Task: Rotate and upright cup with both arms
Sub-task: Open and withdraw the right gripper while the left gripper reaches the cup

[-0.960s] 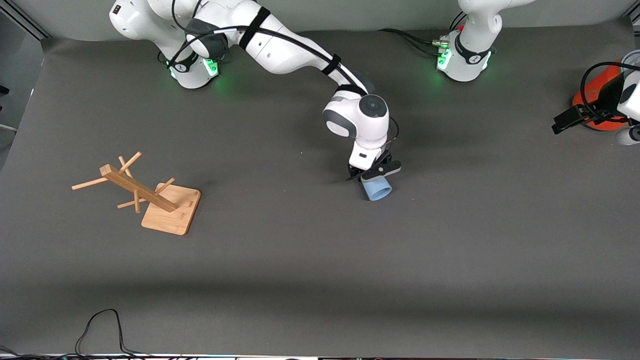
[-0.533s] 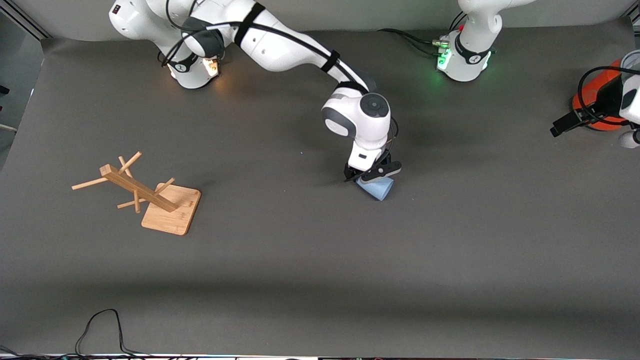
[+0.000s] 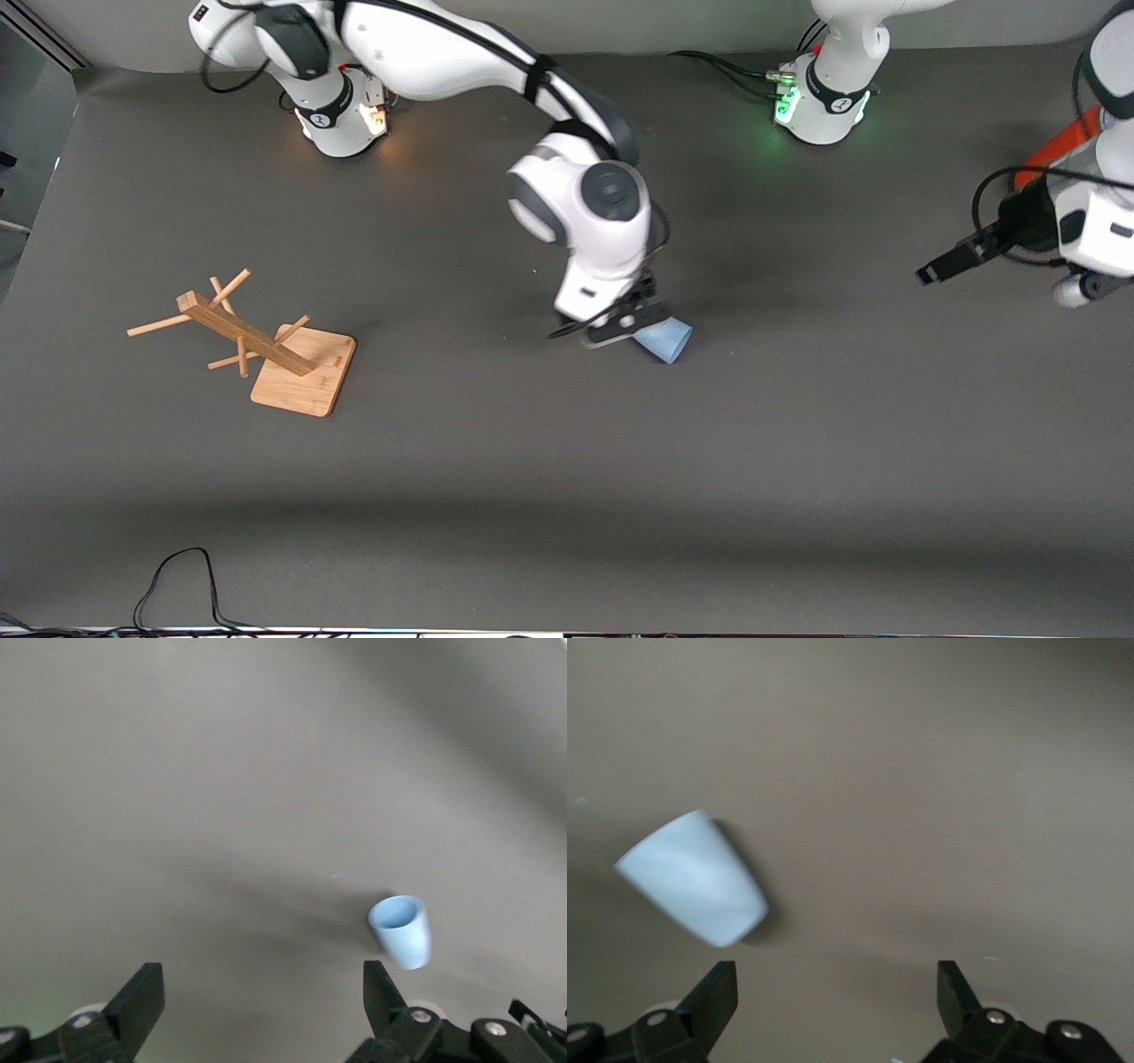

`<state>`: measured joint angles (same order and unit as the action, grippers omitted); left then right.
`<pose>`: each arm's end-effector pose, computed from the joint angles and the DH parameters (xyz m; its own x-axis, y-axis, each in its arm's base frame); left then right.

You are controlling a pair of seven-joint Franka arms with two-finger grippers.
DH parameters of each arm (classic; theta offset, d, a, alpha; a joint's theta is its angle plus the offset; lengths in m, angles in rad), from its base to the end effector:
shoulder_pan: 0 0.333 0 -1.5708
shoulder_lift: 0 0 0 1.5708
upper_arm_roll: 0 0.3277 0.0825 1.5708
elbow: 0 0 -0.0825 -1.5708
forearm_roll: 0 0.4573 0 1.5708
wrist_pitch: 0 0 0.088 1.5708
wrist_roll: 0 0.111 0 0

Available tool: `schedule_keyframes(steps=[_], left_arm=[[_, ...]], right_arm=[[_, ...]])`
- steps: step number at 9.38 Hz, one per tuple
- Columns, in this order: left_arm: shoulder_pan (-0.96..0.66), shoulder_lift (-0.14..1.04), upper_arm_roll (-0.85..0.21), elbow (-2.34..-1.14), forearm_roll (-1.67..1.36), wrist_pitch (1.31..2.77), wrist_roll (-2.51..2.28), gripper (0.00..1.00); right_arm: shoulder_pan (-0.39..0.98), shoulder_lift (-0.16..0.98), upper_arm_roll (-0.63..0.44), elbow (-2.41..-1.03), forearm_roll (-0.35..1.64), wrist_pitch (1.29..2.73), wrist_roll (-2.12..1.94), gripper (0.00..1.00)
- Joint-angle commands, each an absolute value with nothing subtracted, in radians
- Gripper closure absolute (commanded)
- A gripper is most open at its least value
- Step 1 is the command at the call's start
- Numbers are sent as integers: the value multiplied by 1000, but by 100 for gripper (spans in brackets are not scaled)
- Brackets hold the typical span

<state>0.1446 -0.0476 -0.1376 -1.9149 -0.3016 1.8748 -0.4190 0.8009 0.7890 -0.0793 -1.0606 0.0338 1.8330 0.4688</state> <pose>0.6184 -0.0203 0.5022 0.8711 0.4767 -0.1179 0.4906 -0.8343 0.2516 0.6144 0.5716 0.3475 0.9646 0.2636 -0.0024 0.2635 -0.9643 0.0278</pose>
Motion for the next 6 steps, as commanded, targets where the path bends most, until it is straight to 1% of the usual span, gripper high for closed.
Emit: schedule_keyframes(steps=[1, 2, 3, 4, 5, 6], left_arm=[[45, 114, -138, -1817, -348, 2012, -416, 0], [20, 191, -144, -1780, -360, 2087, -399, 0], [20, 242, -155, -1778, -473, 2152, -288, 0], [32, 289, -155, -1779, -673, 2154, -55, 0], [32, 323, -155, -1785, -760, 2139, 94, 0], [22, 368, -155, -1781, -776, 2097, 177, 0]], right_arm=[[663, 581, -67, -1271, 55, 1772, 321, 0], [603, 508, -72, -1325, 54, 1722, 249, 0], [554, 465, -77, -1372, 51, 1697, 206, 0], [511, 409, -81, -1432, 48, 1697, 146, 0], [493, 370, -87, -1462, 46, 1694, 137, 0], [485, 324, -103, -1507, 41, 1695, 135, 0]])
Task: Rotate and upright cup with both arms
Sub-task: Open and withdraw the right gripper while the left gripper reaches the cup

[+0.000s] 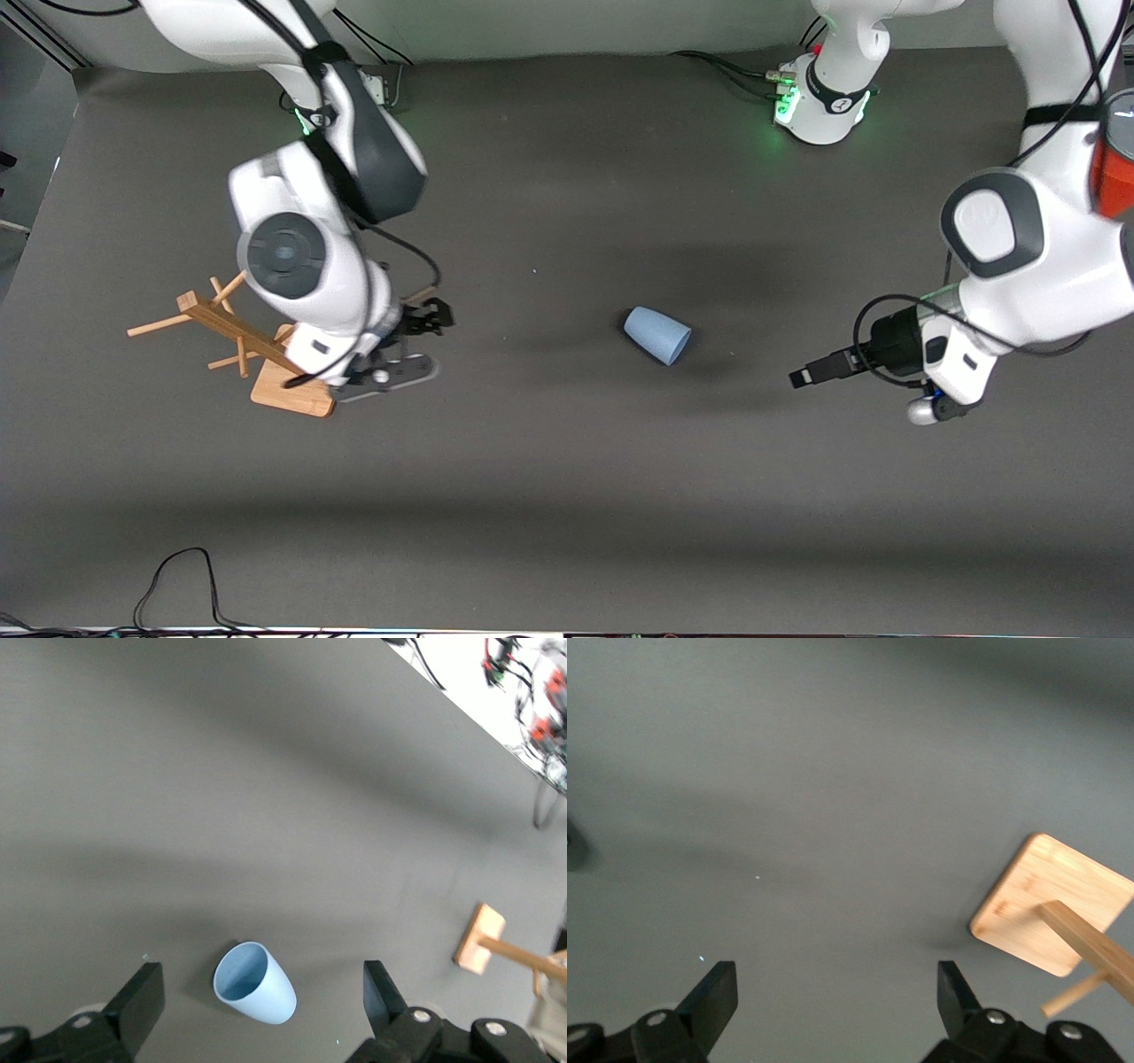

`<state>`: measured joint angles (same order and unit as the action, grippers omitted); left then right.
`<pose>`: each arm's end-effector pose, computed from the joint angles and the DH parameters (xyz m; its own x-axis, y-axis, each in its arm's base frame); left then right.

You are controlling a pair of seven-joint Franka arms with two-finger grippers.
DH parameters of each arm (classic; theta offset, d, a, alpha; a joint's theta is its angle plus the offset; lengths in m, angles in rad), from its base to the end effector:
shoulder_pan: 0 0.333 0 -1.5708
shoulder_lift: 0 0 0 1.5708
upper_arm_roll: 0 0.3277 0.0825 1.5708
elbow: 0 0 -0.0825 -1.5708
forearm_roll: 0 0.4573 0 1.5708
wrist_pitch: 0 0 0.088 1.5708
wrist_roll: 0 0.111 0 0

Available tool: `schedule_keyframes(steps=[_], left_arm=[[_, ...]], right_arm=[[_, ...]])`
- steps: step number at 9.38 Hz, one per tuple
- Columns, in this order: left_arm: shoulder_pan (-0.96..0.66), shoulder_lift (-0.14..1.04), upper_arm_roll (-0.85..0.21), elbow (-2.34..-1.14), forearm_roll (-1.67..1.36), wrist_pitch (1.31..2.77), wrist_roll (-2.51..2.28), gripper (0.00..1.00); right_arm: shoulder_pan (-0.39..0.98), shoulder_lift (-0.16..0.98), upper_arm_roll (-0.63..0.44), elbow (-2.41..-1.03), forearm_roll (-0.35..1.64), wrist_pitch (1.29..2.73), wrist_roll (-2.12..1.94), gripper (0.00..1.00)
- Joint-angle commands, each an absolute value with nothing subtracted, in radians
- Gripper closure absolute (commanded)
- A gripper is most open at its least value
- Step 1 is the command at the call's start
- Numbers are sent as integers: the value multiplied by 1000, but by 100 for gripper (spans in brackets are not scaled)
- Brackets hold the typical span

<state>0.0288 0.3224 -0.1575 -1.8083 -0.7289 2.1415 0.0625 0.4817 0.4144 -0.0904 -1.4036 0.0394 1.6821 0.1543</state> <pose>0.7000 -0.1149 0.3487 0.9779 0.1925 -0.0820 0.2021 -0.7675 0.6083 0.6816 0.2961 0.4469 0.9642 0.2297 -0.1325 0.2342 -0.9720 0.0187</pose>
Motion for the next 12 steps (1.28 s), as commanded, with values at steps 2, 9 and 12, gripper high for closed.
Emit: schedule_keyframes(steps=[2, 9, 12], left_arm=[[17, 457, -219, -1779, -787, 2095, 335, 0], [-26, 656, -334, -1781, -799, 2252, 584, 0], [-35, 683, -382, -1805, -807, 2313, 581, 11]], right_arm=[[482, 273, -127, -1555, 12, 1701, 112, 0], [139, 249, 136, -1583, 12, 1694, 41, 0], [123, 214, 166, -1589, 5, 1694, 43, 0]])
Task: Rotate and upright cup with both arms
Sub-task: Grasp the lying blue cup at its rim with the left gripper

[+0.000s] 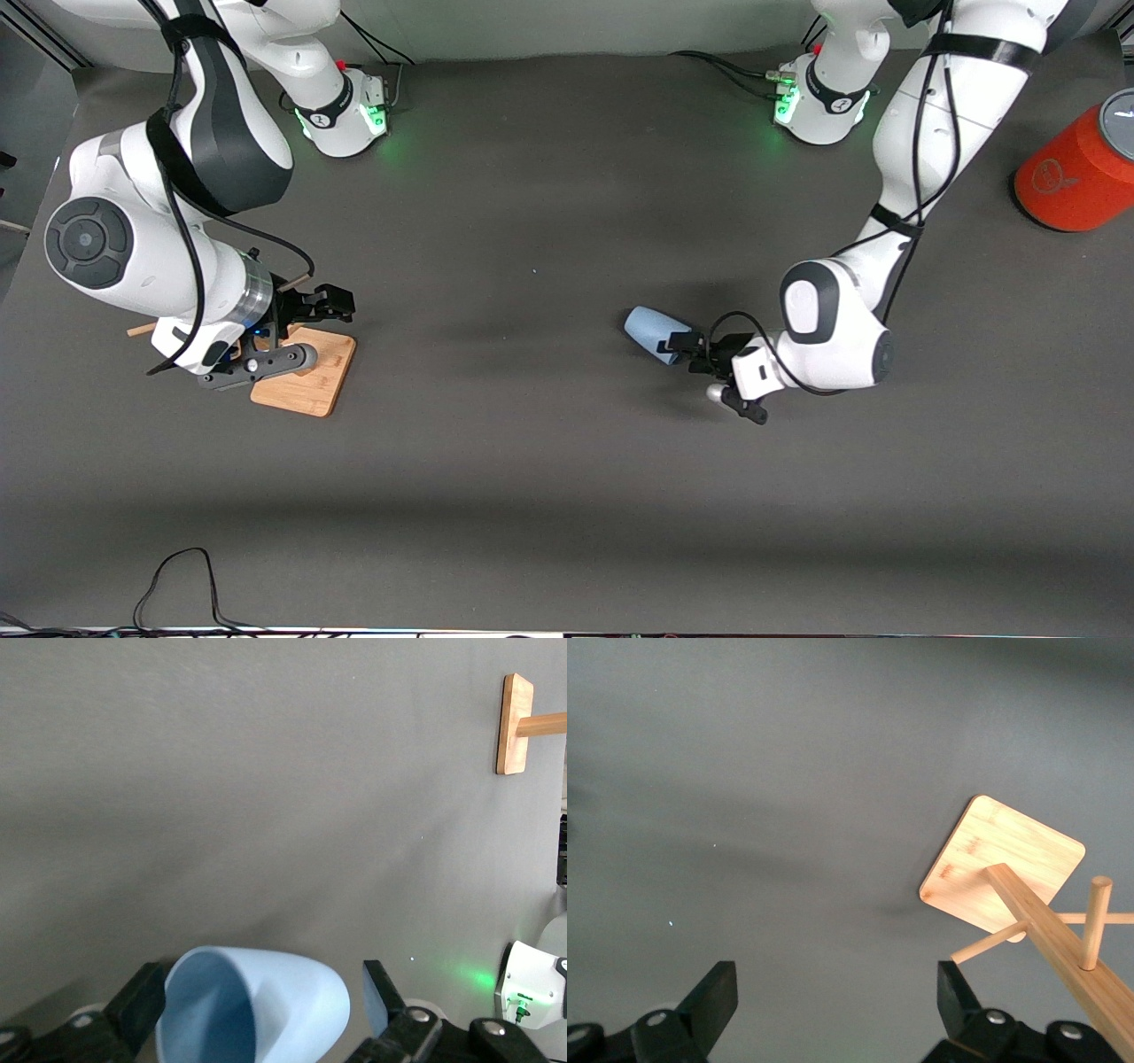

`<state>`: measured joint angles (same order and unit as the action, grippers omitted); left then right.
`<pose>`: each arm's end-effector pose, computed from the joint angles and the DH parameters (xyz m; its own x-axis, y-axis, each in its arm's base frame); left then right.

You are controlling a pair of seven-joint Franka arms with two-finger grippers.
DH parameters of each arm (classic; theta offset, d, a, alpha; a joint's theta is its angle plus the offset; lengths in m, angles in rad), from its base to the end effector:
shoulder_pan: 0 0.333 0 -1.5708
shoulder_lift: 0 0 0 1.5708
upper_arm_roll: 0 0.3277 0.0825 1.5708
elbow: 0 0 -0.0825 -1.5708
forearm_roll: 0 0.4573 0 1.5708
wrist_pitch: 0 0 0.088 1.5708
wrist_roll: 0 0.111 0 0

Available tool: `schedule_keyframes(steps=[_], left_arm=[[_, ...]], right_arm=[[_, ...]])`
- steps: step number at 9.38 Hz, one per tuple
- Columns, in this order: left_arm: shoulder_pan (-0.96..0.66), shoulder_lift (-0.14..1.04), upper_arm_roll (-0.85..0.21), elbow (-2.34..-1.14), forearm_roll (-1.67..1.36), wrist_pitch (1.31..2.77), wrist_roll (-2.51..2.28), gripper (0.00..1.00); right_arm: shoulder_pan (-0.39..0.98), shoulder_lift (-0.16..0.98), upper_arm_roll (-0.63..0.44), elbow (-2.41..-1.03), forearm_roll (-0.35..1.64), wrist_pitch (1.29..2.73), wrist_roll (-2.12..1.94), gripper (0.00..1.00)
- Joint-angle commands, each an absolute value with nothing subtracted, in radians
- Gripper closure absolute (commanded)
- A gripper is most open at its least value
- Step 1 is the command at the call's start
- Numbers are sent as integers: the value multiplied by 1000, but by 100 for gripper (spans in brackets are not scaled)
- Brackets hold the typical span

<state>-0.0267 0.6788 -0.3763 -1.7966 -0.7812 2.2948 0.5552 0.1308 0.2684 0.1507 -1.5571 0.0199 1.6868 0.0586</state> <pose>0.6404 -0.2829 0.1410 0.9550 -0.2965 0.0056 -0.2128 -0.6718 0.7095 0.6756 0.1878 0.4716 0.9664 0.2163 -0.1386 0.2112 -0.9761 -0.0510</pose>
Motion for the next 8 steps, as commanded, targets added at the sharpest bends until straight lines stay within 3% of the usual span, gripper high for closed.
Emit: schedule_keyframes(steps=[1, 2, 4, 5, 8], left_arm=[[-52, 680, -382, -1816, -810, 2315, 572, 44], [-54, 680, -382, -1818, -808, 2316, 563, 73], [-87, 654, -371, -1818, -735, 2315, 403, 100], [-83, 652, -373, -1810, -635, 2312, 259, 100], [-89, 615, -358, -1809, -568, 2301, 169, 100]], right_arm=[[124, 174, 158, -1617, -9, 1689, 40, 0], [126, 111, 156, -1656, -23, 1665, 40, 0], [107, 54, 121, -1678, -58, 1642, -48, 0], [116, 48, 54, -1668, -58, 1638, -96, 0], [115, 28, 12, -1654, -41, 1599, -97, 0]])
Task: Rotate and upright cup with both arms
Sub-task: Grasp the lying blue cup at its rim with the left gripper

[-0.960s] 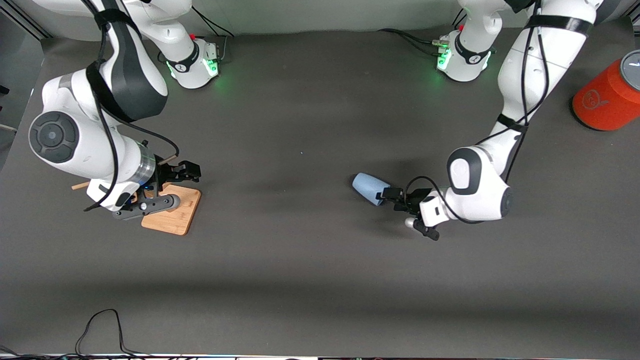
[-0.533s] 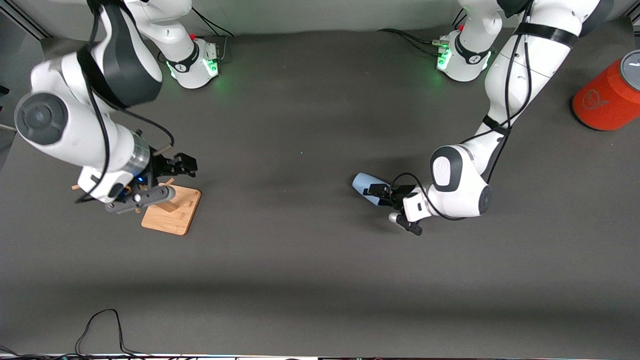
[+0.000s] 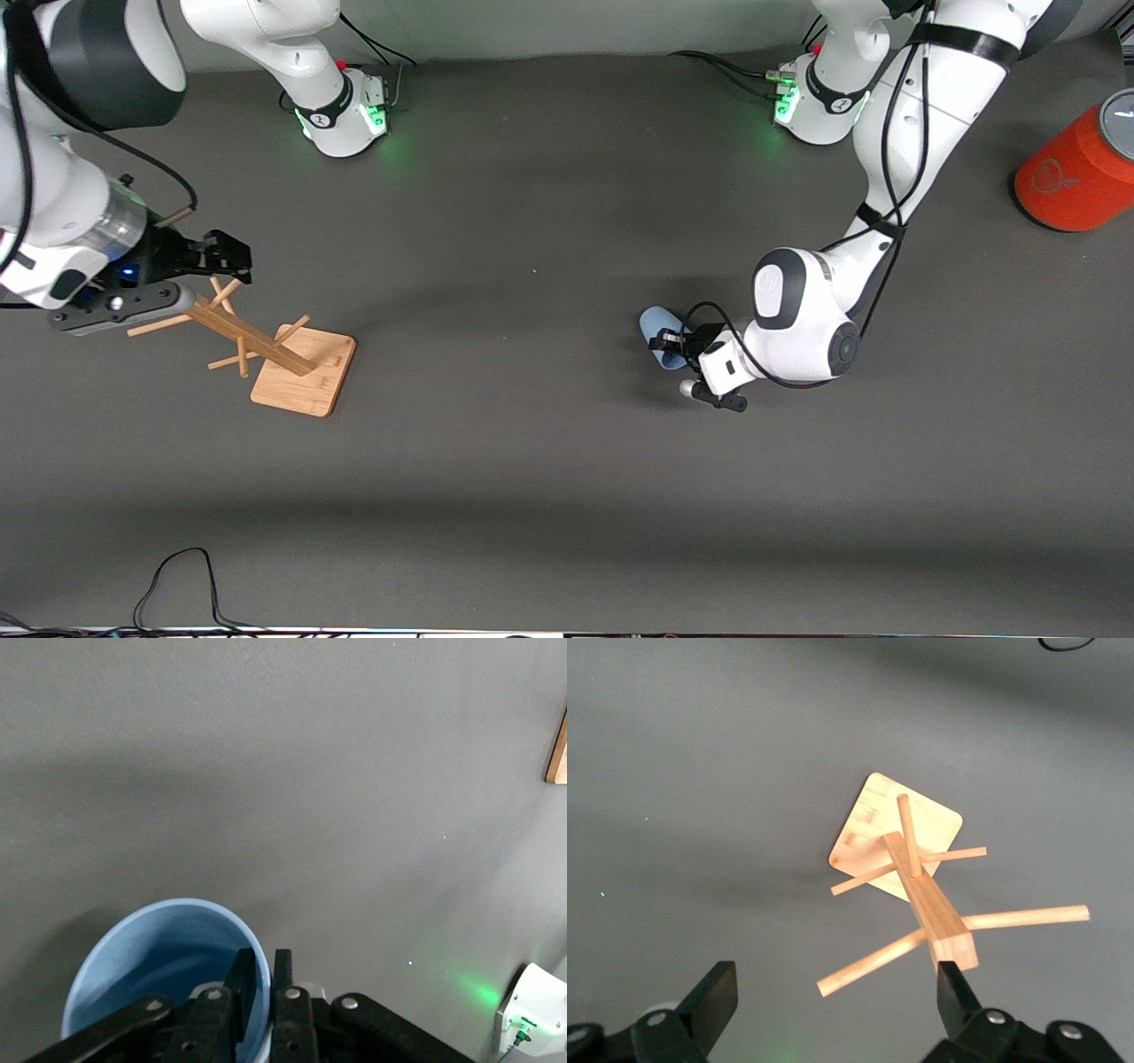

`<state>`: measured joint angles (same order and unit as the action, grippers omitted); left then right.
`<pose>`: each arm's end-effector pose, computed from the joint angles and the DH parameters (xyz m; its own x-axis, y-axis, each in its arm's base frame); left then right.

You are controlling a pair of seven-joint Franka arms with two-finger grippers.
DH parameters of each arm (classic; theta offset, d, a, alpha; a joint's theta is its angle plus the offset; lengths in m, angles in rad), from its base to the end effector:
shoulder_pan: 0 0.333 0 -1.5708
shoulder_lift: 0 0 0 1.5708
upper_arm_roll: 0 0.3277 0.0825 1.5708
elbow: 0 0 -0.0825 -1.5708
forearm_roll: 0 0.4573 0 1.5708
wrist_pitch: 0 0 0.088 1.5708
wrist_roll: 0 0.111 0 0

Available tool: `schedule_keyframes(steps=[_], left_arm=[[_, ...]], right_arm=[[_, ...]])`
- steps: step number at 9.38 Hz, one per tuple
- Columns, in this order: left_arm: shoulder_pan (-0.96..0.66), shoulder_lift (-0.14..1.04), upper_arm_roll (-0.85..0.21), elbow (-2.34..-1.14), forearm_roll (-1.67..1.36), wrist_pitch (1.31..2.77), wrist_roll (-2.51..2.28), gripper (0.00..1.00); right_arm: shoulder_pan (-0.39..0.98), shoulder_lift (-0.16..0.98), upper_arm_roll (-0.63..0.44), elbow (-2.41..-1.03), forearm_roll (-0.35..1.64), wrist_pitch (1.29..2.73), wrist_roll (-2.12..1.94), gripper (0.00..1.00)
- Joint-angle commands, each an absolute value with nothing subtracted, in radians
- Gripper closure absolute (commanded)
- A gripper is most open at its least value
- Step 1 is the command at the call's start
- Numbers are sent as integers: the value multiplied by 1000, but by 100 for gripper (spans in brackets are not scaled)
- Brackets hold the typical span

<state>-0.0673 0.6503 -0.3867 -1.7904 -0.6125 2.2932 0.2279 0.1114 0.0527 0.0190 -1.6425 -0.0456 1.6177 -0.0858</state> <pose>0.6325 -0.3124 0.1614 0.9663 -0.2167 -0.1390 -0.0887 -0.7871 0.6104 0.6380 0.0785 0.5636 0.9730 0.2161 -0.0810 0.2197 -0.9749 0.0374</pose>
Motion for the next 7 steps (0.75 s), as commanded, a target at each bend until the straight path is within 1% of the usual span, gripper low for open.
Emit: schedule_keyframes(steps=[1, 3, 4, 5, 6, 7], left_arm=[[-87, 595, -357, -1807, -516, 2312, 81, 100], [-97, 533, -357, -1798, -445, 2322, -74, 100], [-122, 516, -357, -1805, -393, 2389, -195, 100], [-182, 509, -354, -1812, -318, 2478, -386, 100], [-208, 509, -347, -1810, -193, 2511, -566, 100], [-242, 514, -347, -1813, -61, 2510, -742, 100]], right_arm=[[117, 22, 0, -1646, -10, 1570, -98, 0], [115, 15, -2, -1638, -3, 1568, -98, 0], [117, 14, -2, -1632, -3, 1566, -97, 0], [117, 12, -2, -1626, 5, 1566, -97, 0], [115, 27, -2, -1609, 53, 1568, -100, 0], [117, 40, 3, -1606, 84, 1578, -100, 0]])
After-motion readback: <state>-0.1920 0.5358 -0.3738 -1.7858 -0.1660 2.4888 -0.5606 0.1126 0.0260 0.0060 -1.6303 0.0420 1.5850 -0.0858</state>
